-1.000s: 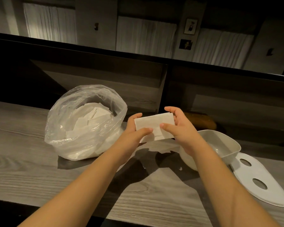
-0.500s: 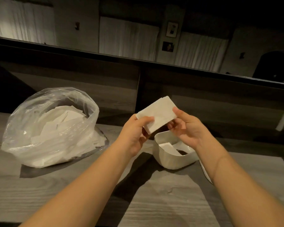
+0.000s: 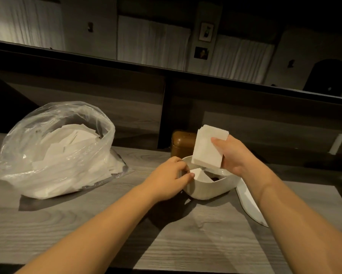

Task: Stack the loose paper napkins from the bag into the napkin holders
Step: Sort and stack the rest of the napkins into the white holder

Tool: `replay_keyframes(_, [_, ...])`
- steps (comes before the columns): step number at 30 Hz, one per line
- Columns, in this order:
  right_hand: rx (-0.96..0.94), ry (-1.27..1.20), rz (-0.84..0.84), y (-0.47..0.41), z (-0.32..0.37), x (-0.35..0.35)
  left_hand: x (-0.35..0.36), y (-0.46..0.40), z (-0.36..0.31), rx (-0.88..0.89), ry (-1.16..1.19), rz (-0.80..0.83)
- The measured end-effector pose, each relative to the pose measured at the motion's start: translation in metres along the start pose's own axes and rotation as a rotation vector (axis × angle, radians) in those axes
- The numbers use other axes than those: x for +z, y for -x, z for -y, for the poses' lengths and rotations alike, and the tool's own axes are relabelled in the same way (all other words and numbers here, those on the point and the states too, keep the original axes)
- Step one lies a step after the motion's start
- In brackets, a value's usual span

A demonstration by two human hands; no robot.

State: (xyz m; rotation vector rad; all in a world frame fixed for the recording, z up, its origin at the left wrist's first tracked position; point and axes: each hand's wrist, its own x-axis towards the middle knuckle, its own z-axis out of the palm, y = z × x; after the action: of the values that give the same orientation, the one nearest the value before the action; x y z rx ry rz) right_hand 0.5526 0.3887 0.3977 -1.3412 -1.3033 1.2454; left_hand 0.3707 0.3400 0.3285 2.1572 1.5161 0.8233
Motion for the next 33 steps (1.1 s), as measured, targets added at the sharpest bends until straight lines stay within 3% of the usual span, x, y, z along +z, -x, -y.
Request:
replay_keyframes(6, [0.259,0.315,0.143,-0.008,0.001,0.012,-0.022,0.004,0.019,0.000,-0.003,0.023])
replay_keyframes(14, [0.278,0.599,0.238,-0.016,-0.011,0.044,-0.035,0.003,0.024,-0.040,-0.020,0.059])
replay_keyframes(19, [0.349,0.507,0.167,-0.020,-0.010,0.041,-0.036,0.002,0.025,-0.054,-0.013,0.078])
replay_keyframes(25, [0.434,0.386,0.271,-0.017,-0.005,0.048,-0.031,0.003,0.025,-0.062,-0.003,0.088])
replay_keyframes(30, [0.405,0.385,0.240,-0.007,0.007,0.053,-0.039,0.006,0.020,-0.102,-0.007,0.089])
replay_keyframes(33, [0.102,0.641,0.038,0.001,0.016,0.062,-0.052,0.008,0.018,-0.098,0.014,0.017])
